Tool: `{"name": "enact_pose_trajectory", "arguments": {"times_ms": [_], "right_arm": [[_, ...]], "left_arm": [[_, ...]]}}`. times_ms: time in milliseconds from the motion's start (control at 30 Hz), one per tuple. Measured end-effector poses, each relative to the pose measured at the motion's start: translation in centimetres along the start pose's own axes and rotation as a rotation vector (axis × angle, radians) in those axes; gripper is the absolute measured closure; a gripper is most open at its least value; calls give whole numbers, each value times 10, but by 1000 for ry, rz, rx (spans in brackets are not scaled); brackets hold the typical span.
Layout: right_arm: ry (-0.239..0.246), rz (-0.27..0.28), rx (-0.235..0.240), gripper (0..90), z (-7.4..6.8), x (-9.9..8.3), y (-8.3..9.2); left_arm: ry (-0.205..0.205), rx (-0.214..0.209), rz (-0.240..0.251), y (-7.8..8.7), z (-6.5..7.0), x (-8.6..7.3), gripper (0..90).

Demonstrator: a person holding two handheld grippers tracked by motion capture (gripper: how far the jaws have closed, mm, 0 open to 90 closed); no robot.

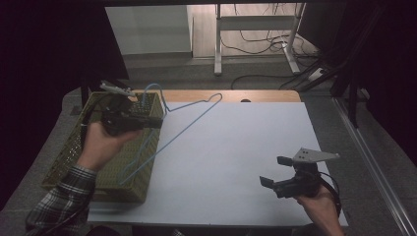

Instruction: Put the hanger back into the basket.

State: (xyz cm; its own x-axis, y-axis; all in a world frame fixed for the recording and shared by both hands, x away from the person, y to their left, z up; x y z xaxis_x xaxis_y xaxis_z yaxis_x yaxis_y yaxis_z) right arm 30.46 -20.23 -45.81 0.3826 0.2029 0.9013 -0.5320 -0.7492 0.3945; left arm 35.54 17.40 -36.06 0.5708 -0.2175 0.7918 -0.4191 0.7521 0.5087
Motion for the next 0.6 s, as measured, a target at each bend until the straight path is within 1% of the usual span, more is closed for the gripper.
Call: {"name": "enact_pose_trajectory", "arguments": {"times_ms": [100, 267, 367, 433, 600], "right_arm": [[-7, -2, -8, 0, 2, -3, 0], [-11, -5, -29, 0, 5, -8, 1], [-15, -16, -36, 0, 7, -11, 0], [-20, -21, -37, 0, 8, -13, -1], [-25, -23, -38, 0, 9, -15, -1]], "left_arm": [[-2, 32, 17, 18, -11, 5, 876], [-9, 83, 25, 41, -29, 8, 876], [-15, 120, 23, 55, -44, 6, 876], [-22, 133, 26, 62, -52, 5, 876], [-19, 166, 23, 75, -75, -4, 876]]}}
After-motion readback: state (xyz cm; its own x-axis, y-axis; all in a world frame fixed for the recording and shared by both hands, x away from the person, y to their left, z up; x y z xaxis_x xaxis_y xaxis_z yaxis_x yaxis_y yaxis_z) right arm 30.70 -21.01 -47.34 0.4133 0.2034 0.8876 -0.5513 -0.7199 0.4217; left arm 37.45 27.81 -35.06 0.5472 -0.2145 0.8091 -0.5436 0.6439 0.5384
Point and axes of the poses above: each handheld gripper's, and its own axes: y roughly backward along the jaws, x roughly out of its top, z roughly to its right, the point moved 8 cm from there along -y, roughly forward along the jaws, and after that the axes turned 9 degrees about z, right-handed, at the moved point
